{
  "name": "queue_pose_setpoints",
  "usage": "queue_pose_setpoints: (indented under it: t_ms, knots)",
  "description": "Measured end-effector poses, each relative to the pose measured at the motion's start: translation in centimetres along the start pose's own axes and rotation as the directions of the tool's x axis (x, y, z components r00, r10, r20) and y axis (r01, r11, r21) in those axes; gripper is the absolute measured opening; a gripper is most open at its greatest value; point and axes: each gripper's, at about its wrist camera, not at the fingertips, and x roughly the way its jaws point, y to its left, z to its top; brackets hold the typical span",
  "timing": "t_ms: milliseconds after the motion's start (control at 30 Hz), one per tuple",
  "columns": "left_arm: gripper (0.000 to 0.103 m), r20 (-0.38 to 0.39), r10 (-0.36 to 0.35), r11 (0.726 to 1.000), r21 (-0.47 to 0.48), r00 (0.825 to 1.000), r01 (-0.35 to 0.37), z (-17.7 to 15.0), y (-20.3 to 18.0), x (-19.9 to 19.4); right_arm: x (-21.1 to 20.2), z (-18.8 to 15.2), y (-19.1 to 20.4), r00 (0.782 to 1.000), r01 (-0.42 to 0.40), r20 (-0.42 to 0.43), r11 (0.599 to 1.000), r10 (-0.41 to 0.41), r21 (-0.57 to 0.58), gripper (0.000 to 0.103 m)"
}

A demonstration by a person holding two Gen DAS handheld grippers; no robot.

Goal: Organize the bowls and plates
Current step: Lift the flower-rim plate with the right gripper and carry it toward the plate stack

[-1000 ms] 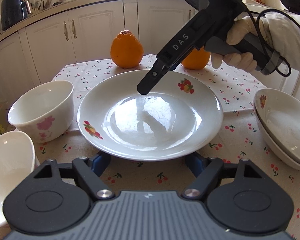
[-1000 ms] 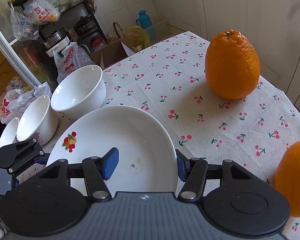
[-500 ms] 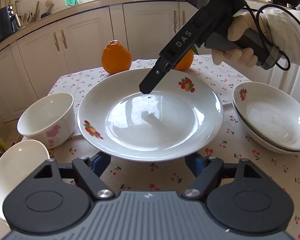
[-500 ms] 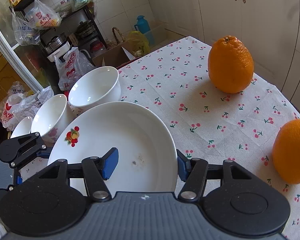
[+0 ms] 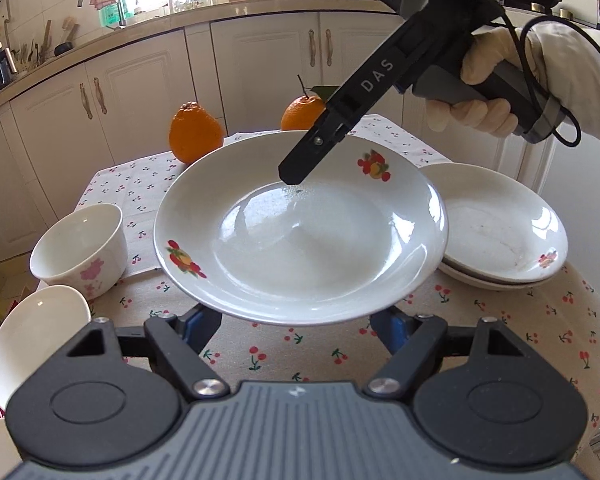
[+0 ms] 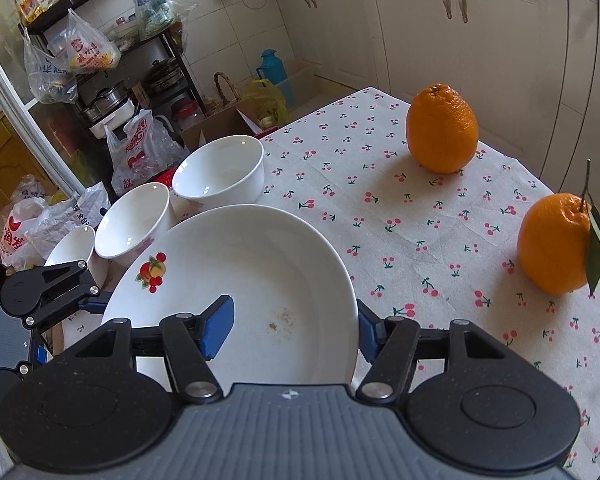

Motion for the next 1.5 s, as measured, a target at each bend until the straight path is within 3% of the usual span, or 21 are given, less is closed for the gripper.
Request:
queue_pose_setpoints:
  t_ms: [467, 1000, 1500]
  knots:
    - [0.081, -0.001, -0.098, 0.992, 0.086, 0.995, 0.097, -0.1, -3.3, -1.4, -4.5, -5.5, 1.0, 0.996, 0.073, 0.045, 0.994, -0.077, 0.082, 0.069]
    - [0.081, -0.032, -0.23, 0.953, 0.193, 0.973, 0.232, 0.7, -7.6, -0.1, -9.3, -11.9, 0.1, 0.98, 0.164, 0.075, 0.964, -0.183, 0.21, 0.069]
    - [0.081, -0.051, -0.28, 0.933, 0.219, 0.959, 0.284, 1.4, -9.4, 1.6, -10.5, -15.5, -1.7, 0.972, 0.197, 0.069, 0.936, -0.226, 0.291, 0.069]
